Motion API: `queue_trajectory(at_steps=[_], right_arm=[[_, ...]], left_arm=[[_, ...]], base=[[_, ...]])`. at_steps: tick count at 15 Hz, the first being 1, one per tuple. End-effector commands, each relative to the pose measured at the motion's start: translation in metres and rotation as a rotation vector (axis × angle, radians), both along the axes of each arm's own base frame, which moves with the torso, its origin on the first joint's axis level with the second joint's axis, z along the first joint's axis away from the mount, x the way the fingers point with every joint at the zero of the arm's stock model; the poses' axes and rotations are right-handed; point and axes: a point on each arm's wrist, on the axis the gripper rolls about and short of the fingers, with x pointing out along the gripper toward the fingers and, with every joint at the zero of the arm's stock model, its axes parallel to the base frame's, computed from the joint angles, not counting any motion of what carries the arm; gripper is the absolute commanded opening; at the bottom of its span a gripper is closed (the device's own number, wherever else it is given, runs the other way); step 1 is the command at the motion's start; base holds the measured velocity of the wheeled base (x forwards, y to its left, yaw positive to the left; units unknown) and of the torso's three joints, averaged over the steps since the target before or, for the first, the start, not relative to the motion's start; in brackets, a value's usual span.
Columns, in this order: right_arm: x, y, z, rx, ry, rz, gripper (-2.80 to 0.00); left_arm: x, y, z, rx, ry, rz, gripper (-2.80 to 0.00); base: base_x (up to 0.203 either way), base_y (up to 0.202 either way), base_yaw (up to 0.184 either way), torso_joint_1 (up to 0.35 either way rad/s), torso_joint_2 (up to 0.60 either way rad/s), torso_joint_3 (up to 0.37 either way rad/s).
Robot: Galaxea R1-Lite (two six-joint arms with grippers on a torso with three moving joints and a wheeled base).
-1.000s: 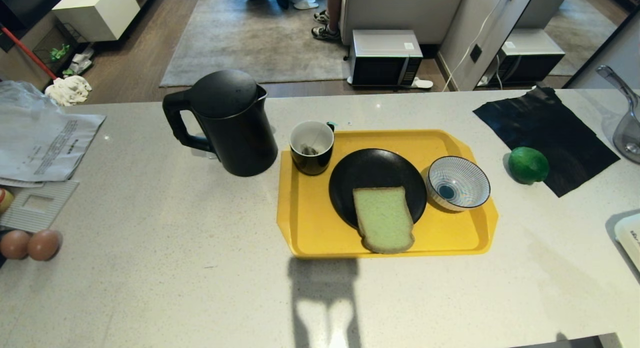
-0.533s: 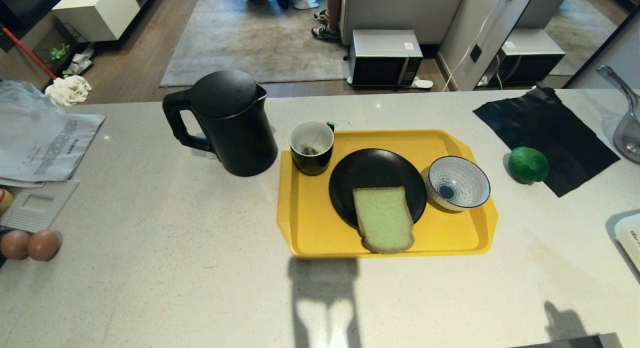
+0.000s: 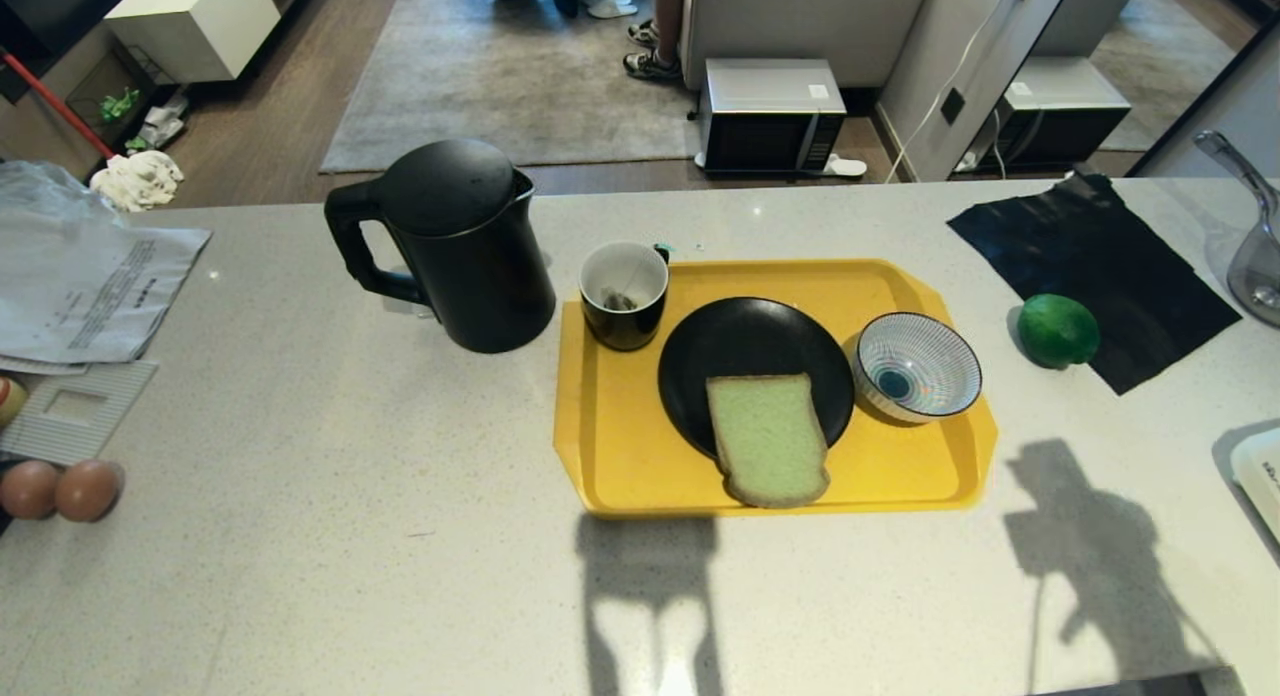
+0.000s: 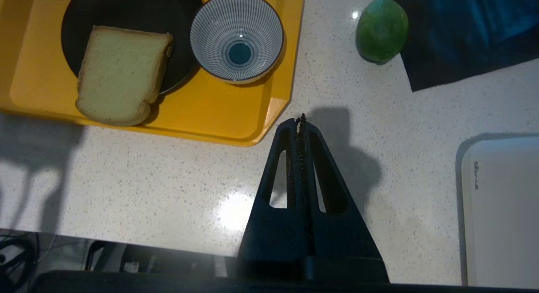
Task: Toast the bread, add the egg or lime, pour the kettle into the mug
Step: Pick up the bread slice
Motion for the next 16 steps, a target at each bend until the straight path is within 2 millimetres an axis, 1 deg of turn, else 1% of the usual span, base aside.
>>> queue_trajectory(at_steps=[1,2,3,5,7,9,11,12,16], right_arm=[[0.045,0.007,0.016,-0.016,0.099,0.006,-2.8],[0.049,0.009,0.024,-0.02,0.125,0.017,-2.8],[0.051,0.013,0.027,-0.035,0.185,0.041,-2.8],[0.048,0.027,0.027,-0.076,0.26,0.119,-2.8],[0.044,0.038,0.027,-0.105,0.285,0.196,-2.8],[0.044,0.045,0.026,-0.123,0.298,0.237,-2.8],[0.048,0.049,0.02,-0.126,0.331,0.251,-2.8],[0.052,0.051,0.016,-0.117,0.356,0.247,-2.8],[0.067,0.063,0.001,0.094,0.494,0.215,-2.8]], left_arm=[[0.001,0.0,-0.005,0.0,0.014,0.0,-2.8],[0.001,0.0,-0.005,0.0,0.014,0.0,-2.8],[0.001,0.0,-0.005,0.0,0.014,0.001,-2.8],[0.001,0.0,-0.005,0.0,0.014,0.0,-2.8],[0.001,0.0,-0.005,0.0,0.014,0.0,-2.8],[0.001,0.0,-0.005,0.0,0.014,0.0,-2.8],[0.001,0.0,-0.005,0.0,0.014,0.0,-2.8],[0.001,0.0,-0.005,0.0,0.014,0.0,-2.8],[0.001,0.0,-0.005,0.0,0.014,0.0,-2.8]], base=[[0.0,0.0,0.0,0.0,0.0,0.0],[0.0,0.0,0.0,0.0,0.0,0.0],[0.0,0.0,0.0,0.0,0.0,0.0],[0.0,0.0,0.0,0.0,0.0,0.0],[0.0,0.0,0.0,0.0,0.0,0.0],[0.0,0.0,0.0,0.0,0.0,0.0],[0.0,0.0,0.0,0.0,0.0,0.0],[0.0,0.0,0.0,0.0,0.0,0.0],[0.0,0.0,0.0,0.0,0.0,0.0]])
